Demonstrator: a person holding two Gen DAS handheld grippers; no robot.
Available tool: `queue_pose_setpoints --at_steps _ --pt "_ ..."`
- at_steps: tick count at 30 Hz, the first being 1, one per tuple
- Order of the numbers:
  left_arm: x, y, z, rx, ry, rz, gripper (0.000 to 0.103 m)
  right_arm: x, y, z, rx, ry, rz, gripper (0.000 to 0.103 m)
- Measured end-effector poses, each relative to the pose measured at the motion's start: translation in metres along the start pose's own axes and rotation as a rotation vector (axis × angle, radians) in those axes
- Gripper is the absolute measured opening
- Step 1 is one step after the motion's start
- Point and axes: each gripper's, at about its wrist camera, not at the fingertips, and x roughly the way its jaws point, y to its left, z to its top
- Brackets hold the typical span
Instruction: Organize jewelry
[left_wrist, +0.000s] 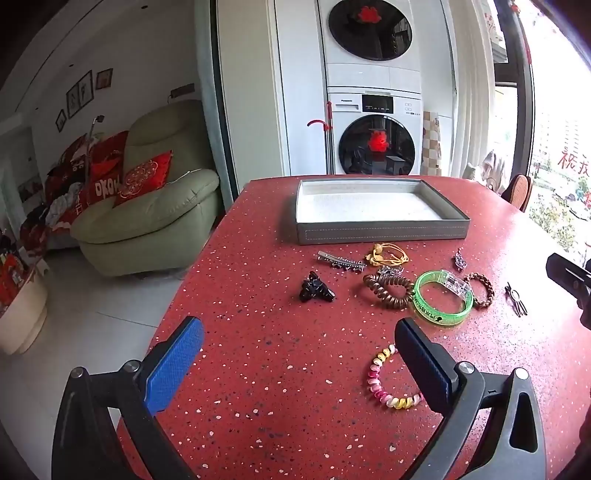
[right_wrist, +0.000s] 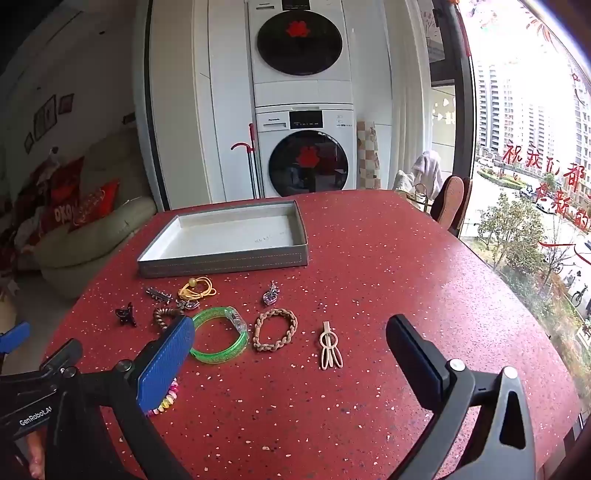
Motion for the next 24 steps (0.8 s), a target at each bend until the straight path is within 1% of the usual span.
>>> queue_pose_setpoints --at_steps 1,4,6,12,13,24 --pt "-0.002 -0.002 -0.001 0.000 -0.001 -0.001 0.103 0.002 0.001 0.000 -0.004 0.030 -0.008 0.103" --pt "0.004 0.009 -0.001 -0.053 0.044 -0.033 0.103 0.002 0.001 0.000 -0.012 0.030 -0.005 0.103" --pt "0.008 0.012 -0.001 -0.065 0.058 -0.039 0.103 0.000 0.003 0.001 -0.020 0.029 -0.003 0.103" --pt "0.013 0.009 -0.003 -0.064 0.063 -0.037 0.103 0.004 -0.002 0.005 -0.027 0.034 0.004 0.103" --pt "0.013 0.010 -0.003 -0.065 0.062 -0.038 0.103 0.001 0.005 0.000 -0.027 0.023 -0.006 0.103" --pt "0.013 0.009 0.001 -0.056 0.049 -0.044 0.103 0.003 0.009 0.000 -0.037 0.020 0.006 0.103"
